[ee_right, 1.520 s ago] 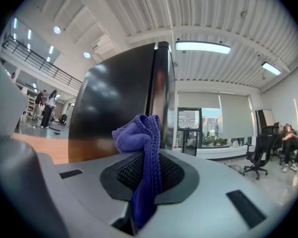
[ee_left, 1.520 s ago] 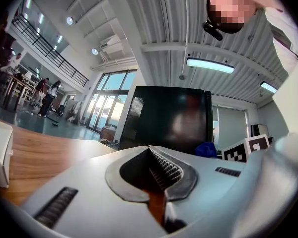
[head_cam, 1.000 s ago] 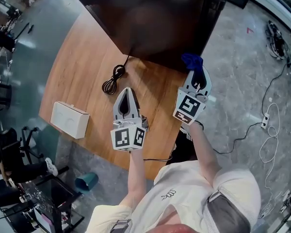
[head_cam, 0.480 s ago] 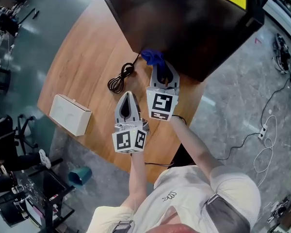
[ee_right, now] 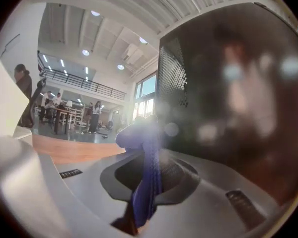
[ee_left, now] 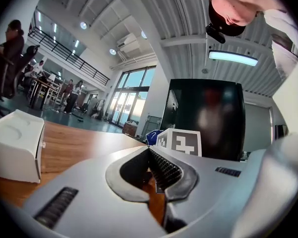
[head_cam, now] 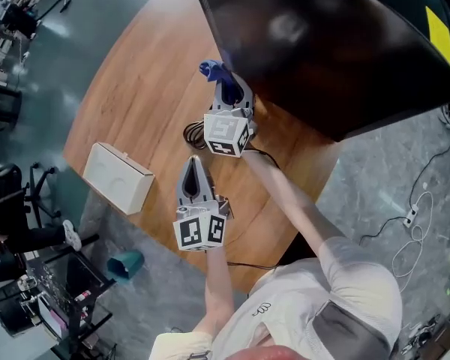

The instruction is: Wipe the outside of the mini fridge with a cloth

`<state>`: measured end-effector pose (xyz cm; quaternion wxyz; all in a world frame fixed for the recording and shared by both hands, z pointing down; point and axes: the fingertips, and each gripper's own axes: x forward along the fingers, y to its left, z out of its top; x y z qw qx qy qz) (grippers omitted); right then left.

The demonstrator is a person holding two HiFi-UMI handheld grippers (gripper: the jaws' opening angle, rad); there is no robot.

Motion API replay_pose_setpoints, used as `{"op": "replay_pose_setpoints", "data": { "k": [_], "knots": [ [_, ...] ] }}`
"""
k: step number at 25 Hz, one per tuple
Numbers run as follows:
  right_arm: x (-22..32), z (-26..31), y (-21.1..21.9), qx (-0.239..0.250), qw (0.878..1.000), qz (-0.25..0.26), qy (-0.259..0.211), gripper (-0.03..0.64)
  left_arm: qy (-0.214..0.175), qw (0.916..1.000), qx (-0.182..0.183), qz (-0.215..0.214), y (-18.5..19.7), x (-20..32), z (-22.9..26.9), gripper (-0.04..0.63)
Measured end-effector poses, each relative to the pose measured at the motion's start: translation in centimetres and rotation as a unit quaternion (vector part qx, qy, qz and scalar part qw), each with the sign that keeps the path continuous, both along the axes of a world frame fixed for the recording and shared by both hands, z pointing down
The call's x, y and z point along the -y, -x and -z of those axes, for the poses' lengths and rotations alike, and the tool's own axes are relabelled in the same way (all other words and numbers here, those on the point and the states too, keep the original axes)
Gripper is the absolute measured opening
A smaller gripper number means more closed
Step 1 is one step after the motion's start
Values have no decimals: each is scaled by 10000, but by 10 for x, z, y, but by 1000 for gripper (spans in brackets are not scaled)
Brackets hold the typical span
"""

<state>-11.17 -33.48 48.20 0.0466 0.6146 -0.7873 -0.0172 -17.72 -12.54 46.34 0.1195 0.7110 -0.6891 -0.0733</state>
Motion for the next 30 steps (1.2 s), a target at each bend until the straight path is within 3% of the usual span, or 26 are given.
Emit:
{"op": "replay_pose_setpoints", "data": {
  "k": [6, 13, 21, 30],
  "knots": [
    [24, -8, 11, 9, 9998, -140, 110, 61, 117, 9997, -53, 208, 23, 4, -11, 5],
    [15, -5, 1, -102, 9988, -471, -2, 61, 130, 9999, 40, 74, 19, 8, -9, 5],
    [-29, -12, -66, -125, 9914, -1297, 78, 61, 44, 9999, 60, -135, 9, 2, -6, 5],
    [-81, -6, -147, -394, 9834, -1770, 82, 61, -129, 9984, 127, -530, -27, -7, 15, 5]
  ]
}}
